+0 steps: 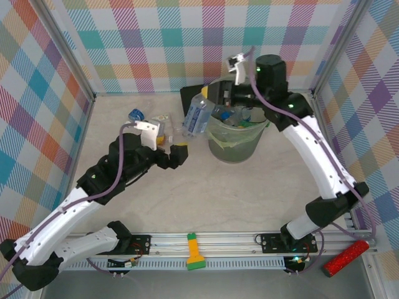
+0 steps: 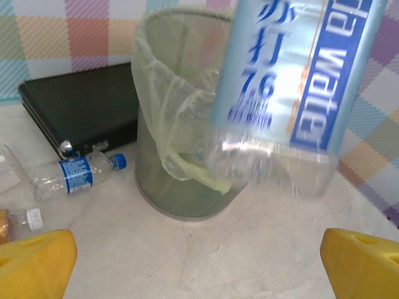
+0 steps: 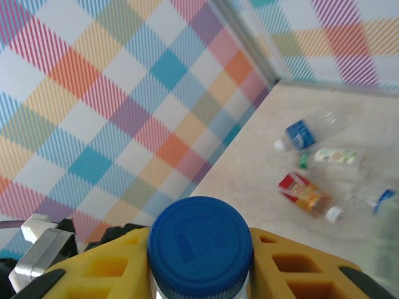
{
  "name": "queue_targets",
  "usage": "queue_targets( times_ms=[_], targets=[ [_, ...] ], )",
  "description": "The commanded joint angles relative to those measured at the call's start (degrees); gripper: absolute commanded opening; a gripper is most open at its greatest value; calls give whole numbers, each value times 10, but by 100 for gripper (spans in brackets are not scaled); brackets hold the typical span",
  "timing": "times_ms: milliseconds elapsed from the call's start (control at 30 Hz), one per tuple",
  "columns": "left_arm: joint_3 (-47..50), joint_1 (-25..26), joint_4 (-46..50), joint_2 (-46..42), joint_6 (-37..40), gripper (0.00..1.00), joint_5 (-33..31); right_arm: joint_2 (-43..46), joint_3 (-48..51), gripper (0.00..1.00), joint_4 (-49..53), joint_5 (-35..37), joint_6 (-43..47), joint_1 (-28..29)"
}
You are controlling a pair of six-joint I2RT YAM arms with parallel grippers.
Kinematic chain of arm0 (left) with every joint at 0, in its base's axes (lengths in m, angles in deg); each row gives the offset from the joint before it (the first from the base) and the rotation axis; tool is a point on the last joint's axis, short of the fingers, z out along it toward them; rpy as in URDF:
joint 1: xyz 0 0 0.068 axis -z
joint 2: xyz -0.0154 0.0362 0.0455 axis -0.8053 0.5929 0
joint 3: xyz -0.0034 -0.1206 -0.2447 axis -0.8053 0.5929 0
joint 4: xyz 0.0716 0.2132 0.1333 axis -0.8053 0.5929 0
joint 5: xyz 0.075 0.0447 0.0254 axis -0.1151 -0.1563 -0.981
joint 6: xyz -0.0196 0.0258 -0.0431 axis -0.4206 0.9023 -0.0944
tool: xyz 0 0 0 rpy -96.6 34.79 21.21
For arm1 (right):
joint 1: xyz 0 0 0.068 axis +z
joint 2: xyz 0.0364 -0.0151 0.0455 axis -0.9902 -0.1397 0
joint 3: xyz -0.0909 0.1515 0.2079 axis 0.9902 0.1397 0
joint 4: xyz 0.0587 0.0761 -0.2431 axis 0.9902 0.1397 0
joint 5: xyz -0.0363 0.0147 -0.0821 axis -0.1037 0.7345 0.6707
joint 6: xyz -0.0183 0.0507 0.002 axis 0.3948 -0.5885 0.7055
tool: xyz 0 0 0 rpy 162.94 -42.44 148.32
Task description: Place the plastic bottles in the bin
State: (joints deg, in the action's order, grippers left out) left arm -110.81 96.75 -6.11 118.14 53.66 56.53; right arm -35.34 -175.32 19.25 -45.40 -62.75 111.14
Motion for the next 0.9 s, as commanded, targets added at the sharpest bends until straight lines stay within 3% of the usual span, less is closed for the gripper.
queue_targets(
  times_ms=[0,167,267,400,700,867],
  targets=[
    [12,6,-4,-30,-21,100,-23,43,9,35,-5,82,31,-23],
    [29,6,-5,-44,-34,99,-20,79,23,34,0,218,94,-53],
    [39,7,-11,-47,-41,100,-15,91,50,33,-30,323,147,-57],
    [47,7,-17,-49,-51,99,-8,91,93,33,-81,405,206,-63],
    [57,7,-9,-61,-60,100,-13,72,218,35,-197,490,280,-75],
    [65,6,-7,-72,-61,100,-22,66,265,33,-211,478,273,-89]
  ],
)
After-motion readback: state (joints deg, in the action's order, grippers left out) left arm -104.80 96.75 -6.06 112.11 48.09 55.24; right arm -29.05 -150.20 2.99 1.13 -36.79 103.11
